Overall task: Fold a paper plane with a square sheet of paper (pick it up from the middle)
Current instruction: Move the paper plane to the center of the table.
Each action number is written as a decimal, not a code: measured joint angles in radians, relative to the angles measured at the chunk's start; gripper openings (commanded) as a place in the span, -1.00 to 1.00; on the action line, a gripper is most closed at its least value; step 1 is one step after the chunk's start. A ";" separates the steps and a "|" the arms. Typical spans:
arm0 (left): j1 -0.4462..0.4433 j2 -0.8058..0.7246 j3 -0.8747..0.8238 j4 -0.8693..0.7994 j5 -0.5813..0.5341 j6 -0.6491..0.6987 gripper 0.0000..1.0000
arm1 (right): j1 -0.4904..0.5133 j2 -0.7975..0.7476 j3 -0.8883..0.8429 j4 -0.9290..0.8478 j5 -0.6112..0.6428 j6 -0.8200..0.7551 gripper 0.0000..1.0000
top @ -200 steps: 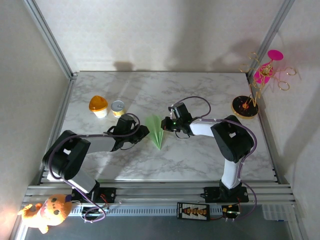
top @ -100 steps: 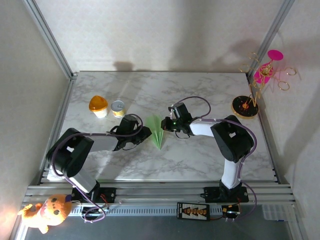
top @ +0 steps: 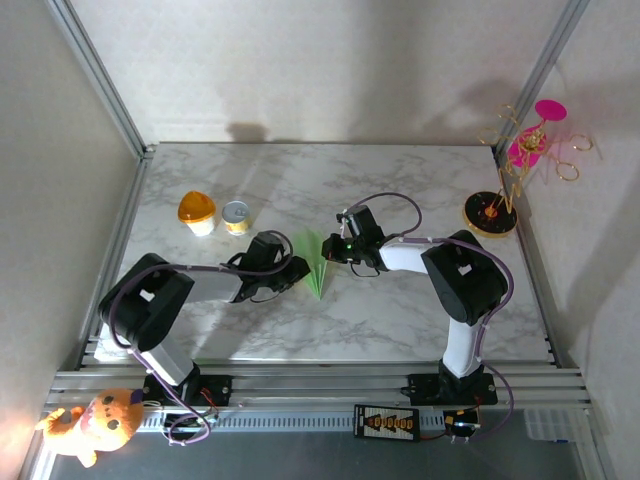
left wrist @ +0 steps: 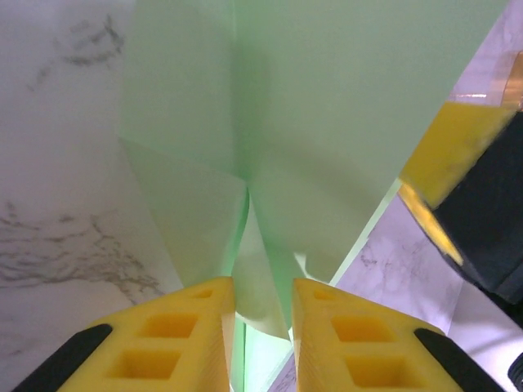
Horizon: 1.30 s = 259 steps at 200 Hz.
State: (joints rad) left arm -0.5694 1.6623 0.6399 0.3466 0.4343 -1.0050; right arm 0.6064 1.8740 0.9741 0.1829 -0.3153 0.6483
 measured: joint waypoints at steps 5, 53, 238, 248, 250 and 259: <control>-0.006 0.002 0.000 0.000 0.000 -0.003 -0.49 | 0.000 0.000 0.000 0.000 0.000 0.000 -0.94; -0.044 0.003 0.002 0.000 -0.001 -0.023 -0.43 | 0.000 0.000 0.000 0.000 0.000 0.000 -0.94; -0.087 0.062 0.160 -0.168 -0.141 0.096 -0.16 | 0.000 -0.002 0.015 -0.018 -0.057 0.030 -0.90; -0.088 0.063 0.164 -0.168 -0.140 0.101 -0.13 | 0.000 -0.002 0.016 -0.019 -0.057 0.030 -0.90; -0.089 0.063 0.164 -0.167 -0.140 0.101 -0.12 | 0.000 -0.002 0.016 -0.020 -0.057 0.030 -0.90; -0.089 0.063 0.164 -0.165 -0.140 0.101 -0.11 | 0.000 -0.002 0.018 -0.022 -0.057 0.032 -0.90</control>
State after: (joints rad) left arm -0.6586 1.7252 0.8043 0.1818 0.2939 -0.9039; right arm 0.6064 1.8717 0.9916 0.1608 -0.3721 0.6800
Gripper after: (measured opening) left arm 0.436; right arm 0.055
